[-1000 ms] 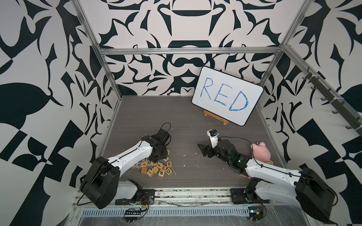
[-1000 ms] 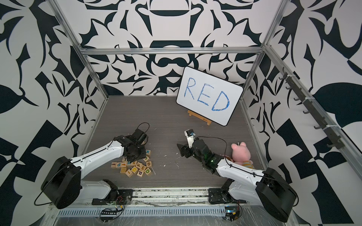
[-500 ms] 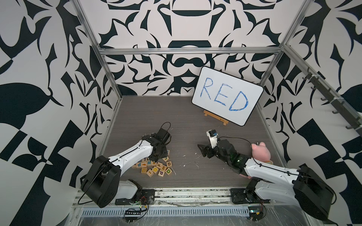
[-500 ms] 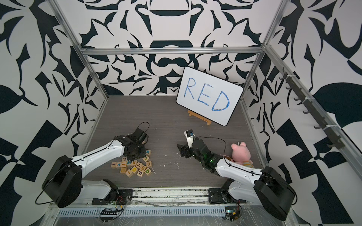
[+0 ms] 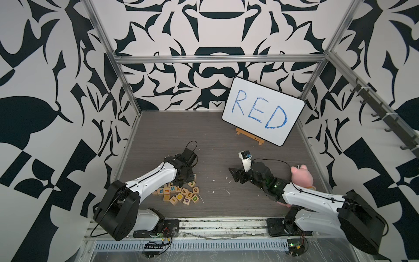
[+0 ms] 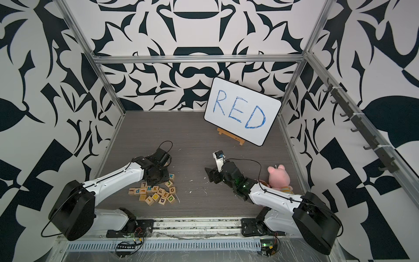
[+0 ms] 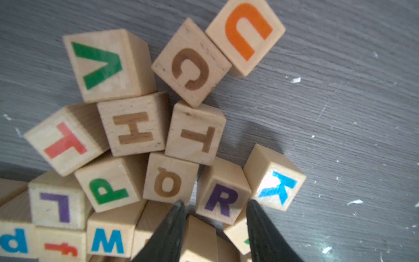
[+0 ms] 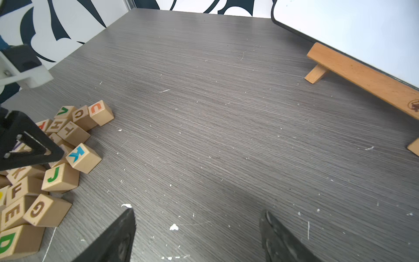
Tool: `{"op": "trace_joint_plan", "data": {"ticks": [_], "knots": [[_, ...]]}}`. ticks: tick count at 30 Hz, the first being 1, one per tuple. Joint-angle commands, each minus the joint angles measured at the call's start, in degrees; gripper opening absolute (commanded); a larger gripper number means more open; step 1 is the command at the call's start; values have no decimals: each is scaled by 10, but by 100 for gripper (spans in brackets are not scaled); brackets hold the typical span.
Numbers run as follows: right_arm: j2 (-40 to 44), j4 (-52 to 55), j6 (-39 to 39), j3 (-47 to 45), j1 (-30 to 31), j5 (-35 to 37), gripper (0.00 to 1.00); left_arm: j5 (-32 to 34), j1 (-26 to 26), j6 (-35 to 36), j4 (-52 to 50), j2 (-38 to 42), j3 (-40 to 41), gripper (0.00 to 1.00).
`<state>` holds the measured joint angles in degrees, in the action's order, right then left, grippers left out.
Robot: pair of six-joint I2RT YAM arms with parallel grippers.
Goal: Assemble the uppercase word "red" with letter blocks
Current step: Pick up the letter block from the center of the board.
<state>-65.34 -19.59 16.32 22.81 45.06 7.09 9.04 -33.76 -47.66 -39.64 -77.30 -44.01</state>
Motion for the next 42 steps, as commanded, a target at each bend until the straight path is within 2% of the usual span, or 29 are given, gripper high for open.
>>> {"op": "trace_joint_plan", "data": {"ticks": [1, 15, 26, 42], "knots": [[0, -20, -5, 14, 2, 4, 84, -8, 2, 11, 3, 17, 6, 49], [-3, -19, -5, 15, 2, 4, 84, -20, 2, 25, -10, -12, 2, 44], [-5, -18, -7, 17, 2, 4, 84, 7, 2, 29, -17, -10, -1, 44], [-8, -14, -8, 20, 2, 3, 84, 9, 2, 35, -3, -45, -21, 44]]}}
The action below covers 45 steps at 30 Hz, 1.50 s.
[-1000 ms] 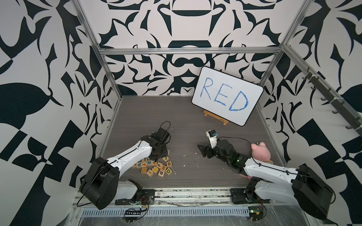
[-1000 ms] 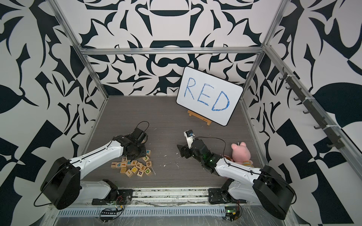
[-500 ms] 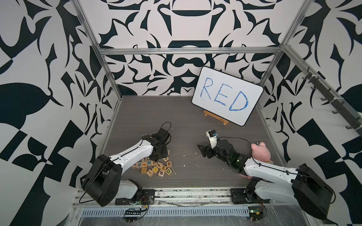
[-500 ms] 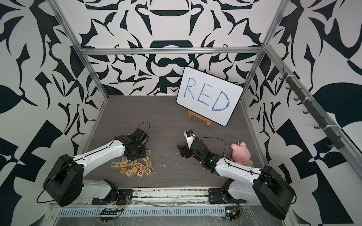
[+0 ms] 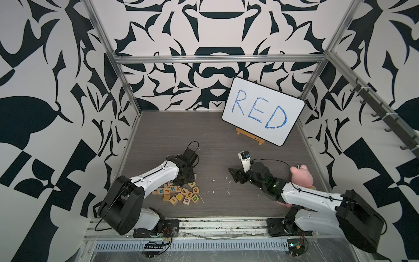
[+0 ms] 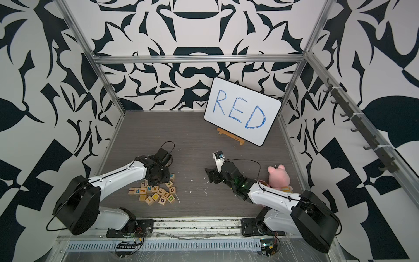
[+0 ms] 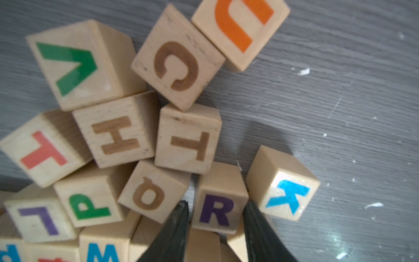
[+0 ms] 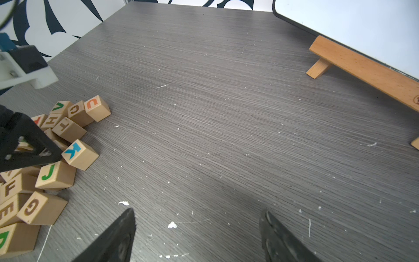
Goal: Assemble the uppercase word "red" with letter blocks
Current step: Pick up the letter block from the center of the board.
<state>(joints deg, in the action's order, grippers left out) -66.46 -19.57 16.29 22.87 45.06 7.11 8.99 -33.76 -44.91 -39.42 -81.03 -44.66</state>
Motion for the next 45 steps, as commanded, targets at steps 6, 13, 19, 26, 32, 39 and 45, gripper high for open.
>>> {"op": "trace_joint_plan", "data": {"ticks": [6, 13, 19, 26, 32, 39, 45], "knots": [[3, -14, -8, 19, 2, 3, 84, 18, 2, 7, -7, -14, -18, 42], [2, -13, -8, 20, 2, 1, 84, 18, 2, 5, -8, -10, -19, 41], [1, -13, -8, 20, 2, 0, 84, 20, 2, 4, -8, -1, -13, 37], [0, -13, -7, 20, 2, 2, 84, 10, 2, -3, -18, 16, -14, 33], [4, -15, -6, 18, 2, 5, 84, 26, 2, -29, -33, 71, -14, 33], [23, -22, -5, 8, 2, 12, 84, 32, 2, -51, -38, 175, -28, 31], [52, -24, -2, -4, 2, 61, 83, -5, -1, -35, -16, 182, -68, 29]]}}
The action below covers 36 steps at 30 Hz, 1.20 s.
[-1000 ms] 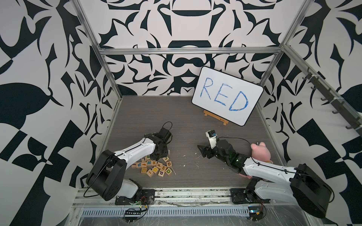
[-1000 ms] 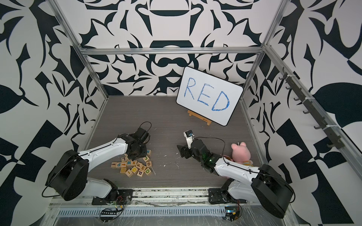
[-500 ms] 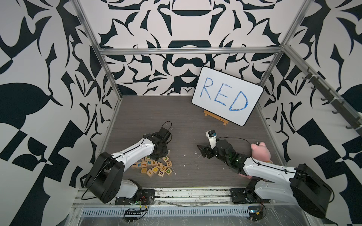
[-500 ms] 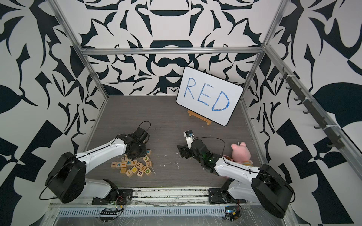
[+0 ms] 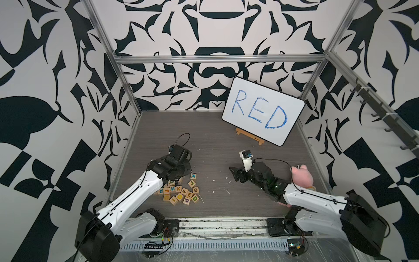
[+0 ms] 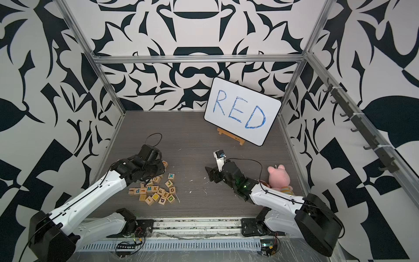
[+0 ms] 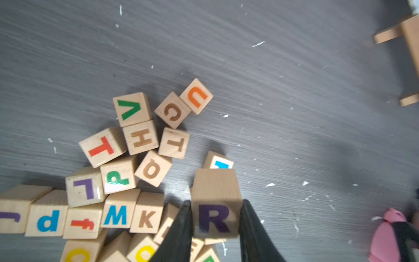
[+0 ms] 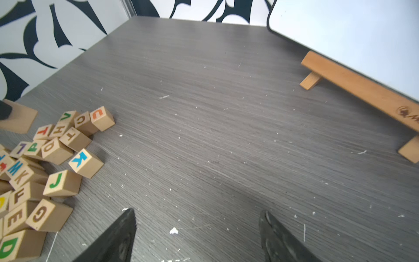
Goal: Assemble the uppercase word "red" with letter blocks
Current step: Pick up the letter block from the center of the board, then place the letter block at the center of the board.
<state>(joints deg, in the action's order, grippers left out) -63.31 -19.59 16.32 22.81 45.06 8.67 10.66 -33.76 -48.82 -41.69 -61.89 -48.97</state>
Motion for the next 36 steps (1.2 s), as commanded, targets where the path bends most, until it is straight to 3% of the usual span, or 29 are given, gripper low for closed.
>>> {"op": "trace_joint_plan", "data": {"ticks": [1, 5, 11, 16, 20, 23, 36], "knots": [[26, -17, -1, -3, 2, 69, 83, -32, -5, 6, 17, -22, -35, 29], [66, 16, 8, -9, 2, 168, 83, -39, -31, 10, 51, -101, -91, 29], [158, 85, 57, -30, 2, 318, 83, -38, -88, 17, 107, -290, -218, 31], [245, 153, 82, -45, 1, 399, 82, -51, -121, 40, 64, -473, -403, 31], [300, 168, 82, -59, 1, 400, 80, -28, -126, 50, -11, -597, -559, 30], [312, 156, 75, -74, 1, 395, 79, -4, -126, 46, -31, -650, -623, 30], [254, 127, 68, -65, 1, 380, 79, 17, -107, 46, -86, -724, -702, 32]]}}
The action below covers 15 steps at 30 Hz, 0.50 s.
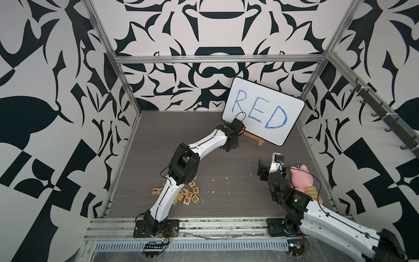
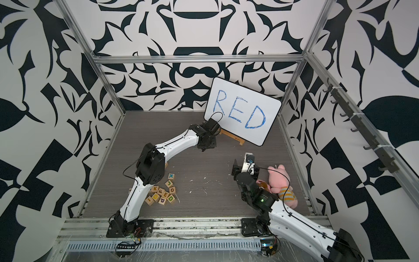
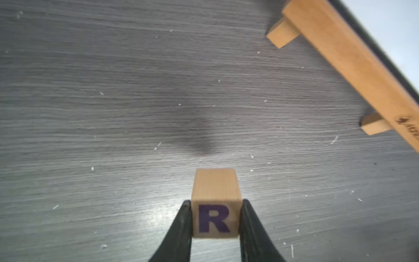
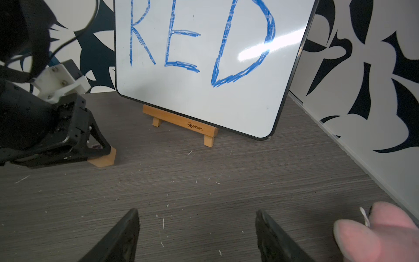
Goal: Assemble the uppercase word "red" with letter blocks
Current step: Place the letter block at the center of the board.
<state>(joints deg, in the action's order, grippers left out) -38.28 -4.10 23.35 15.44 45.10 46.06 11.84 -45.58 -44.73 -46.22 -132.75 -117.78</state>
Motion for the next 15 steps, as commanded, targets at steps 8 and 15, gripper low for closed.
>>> {"op": "trace_joint_plan", "data": {"ticks": [8, 15], "knots": [[23, -46, -9, -7, 1, 3, 78, 1, 15, 13, -57, -22, -3, 33], [22, -50, -11, -7, 1, 1, 78, 4, 15, 14, -69, -34, -9, 33]]}}
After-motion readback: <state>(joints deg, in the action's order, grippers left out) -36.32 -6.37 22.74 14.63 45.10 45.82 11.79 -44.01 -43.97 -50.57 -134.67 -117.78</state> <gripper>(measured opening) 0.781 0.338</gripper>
